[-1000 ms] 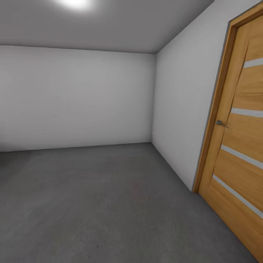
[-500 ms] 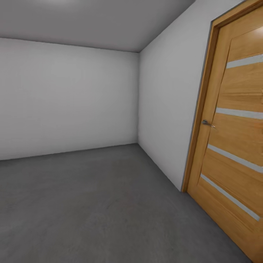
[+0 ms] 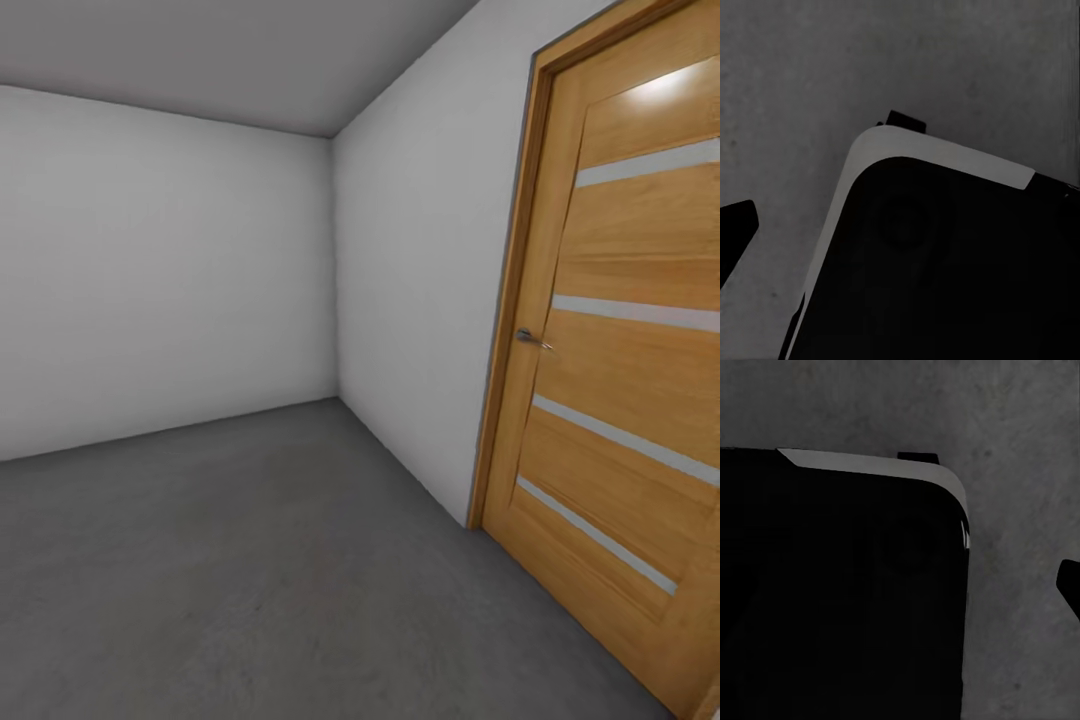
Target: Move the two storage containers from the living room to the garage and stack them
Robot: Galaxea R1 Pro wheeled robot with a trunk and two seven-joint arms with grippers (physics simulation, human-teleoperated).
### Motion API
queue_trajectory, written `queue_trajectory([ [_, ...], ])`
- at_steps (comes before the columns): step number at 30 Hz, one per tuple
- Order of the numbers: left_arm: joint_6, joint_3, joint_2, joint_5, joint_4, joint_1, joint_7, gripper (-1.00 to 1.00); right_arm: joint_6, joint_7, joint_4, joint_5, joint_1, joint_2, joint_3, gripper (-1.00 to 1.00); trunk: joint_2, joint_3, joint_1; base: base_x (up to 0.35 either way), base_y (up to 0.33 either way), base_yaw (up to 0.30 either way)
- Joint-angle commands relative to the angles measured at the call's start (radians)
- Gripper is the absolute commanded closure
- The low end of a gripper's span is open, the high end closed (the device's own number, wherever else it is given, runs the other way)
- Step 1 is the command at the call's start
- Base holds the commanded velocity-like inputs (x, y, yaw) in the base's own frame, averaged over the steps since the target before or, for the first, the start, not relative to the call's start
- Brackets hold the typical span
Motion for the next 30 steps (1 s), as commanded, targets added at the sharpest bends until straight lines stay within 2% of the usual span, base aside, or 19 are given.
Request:
queue_trajectory([
  [1,-0.002,-0.002,0.0,0.004,0.0,0.0,0.001,-1.0,-0.004,-0.002,0.001,0.003,-0.001,0.0,0.001,-1.0,0.0,-0.001,0.001,0.324,0.129,-0.296],
  [30,-0.001,0.0,0.0,0.006,0.0,-0.001,0.001,-1.0,-0.004,-0.001,0.001,0.003,-0.001,-0.001,0.0,-1.0,0.0,-0.001,0.001,0.324,0.129,-0.296],
])
